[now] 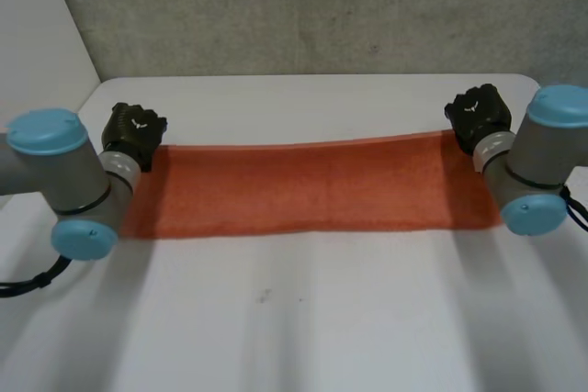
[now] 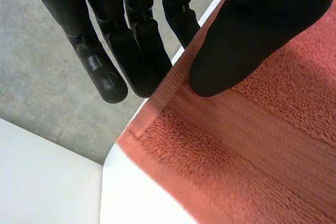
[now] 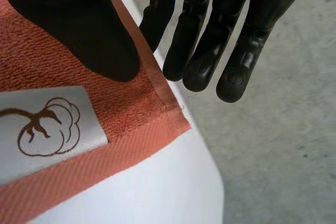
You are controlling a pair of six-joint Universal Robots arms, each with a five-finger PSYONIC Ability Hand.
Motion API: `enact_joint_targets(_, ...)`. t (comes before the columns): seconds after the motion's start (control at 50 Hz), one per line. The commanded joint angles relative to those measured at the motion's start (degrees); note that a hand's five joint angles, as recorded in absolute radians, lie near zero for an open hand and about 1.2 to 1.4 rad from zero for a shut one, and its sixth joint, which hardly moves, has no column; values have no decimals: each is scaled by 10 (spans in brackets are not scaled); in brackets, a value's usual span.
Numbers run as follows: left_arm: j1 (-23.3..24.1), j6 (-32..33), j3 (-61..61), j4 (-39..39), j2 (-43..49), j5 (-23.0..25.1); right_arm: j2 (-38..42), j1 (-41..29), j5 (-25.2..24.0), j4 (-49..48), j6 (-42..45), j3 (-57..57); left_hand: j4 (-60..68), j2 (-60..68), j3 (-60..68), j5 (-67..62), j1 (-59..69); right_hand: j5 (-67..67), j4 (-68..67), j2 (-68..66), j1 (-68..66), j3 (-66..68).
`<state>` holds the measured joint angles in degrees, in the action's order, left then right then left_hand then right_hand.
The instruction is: Fold the laundry
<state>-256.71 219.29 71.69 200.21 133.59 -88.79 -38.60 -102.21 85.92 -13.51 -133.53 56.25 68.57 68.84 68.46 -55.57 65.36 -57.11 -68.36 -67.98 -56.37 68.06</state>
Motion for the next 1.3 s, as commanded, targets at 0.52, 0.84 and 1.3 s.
enact_joint_targets(0.52, 33, -121, 206, 91, -188, 3, -232, 68, -64, 139, -227, 231, -586, -588, -585, 556, -554, 571, 584, 580, 464, -581)
enact_joint_targets(0.84, 31, -219, 290, 100, -218, 2, -207, 150, -170, 83, -227, 314, -586, -588, -585, 556, -554, 264, 277, 273, 157, -274)
enact_joint_targets(1.3, 30, -219, 296, 100, -214, 3, -141, 154, -173, 41, -220, 294, -586, -588, -585, 556, -554, 236, 248, 244, 128, -245)
